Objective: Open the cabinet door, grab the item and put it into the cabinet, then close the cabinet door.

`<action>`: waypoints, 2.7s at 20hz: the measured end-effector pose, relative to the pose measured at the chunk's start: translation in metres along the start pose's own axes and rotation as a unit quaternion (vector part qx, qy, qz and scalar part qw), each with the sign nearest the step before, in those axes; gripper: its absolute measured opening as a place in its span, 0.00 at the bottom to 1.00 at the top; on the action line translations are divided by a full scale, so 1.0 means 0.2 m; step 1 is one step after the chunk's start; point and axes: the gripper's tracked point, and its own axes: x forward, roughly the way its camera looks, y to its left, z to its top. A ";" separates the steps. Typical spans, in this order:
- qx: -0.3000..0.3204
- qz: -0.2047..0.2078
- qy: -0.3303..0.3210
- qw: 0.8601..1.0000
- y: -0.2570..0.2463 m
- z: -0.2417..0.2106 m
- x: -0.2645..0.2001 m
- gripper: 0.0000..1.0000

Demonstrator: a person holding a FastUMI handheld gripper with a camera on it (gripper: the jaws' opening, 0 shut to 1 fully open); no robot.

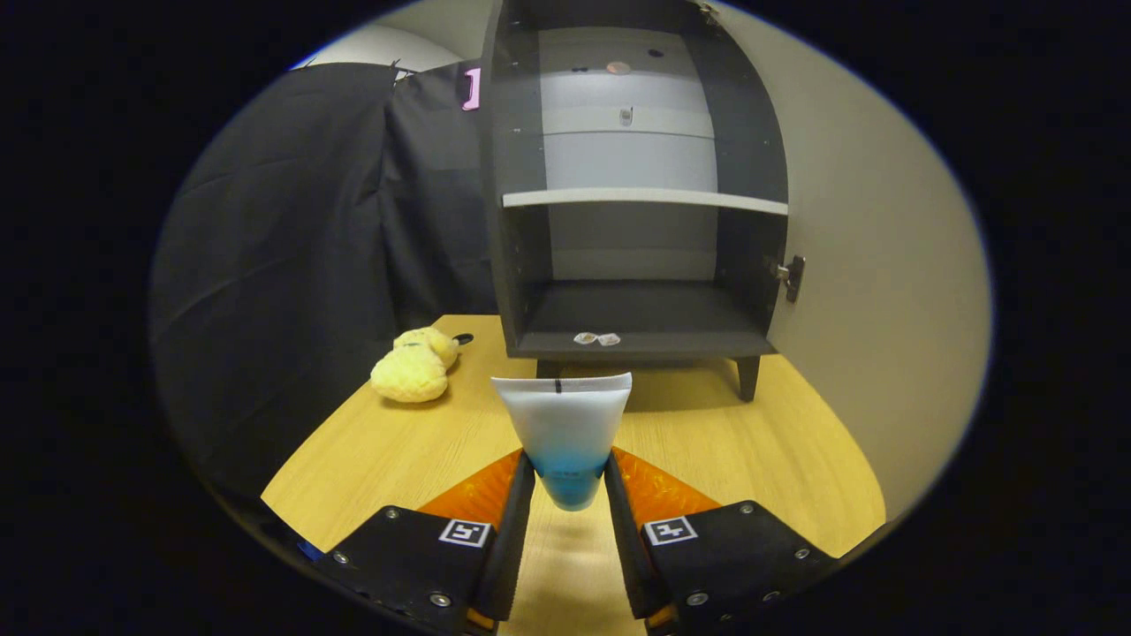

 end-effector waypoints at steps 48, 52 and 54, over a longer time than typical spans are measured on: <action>0.013 -0.030 -0.057 0.998 -0.40 1.49 0.72 0.93; 0.005 -0.033 -0.069 0.997 -0.40 1.49 0.61 0.93; 0.002 -0.033 -0.079 0.996 -0.39 1.50 0.53 0.94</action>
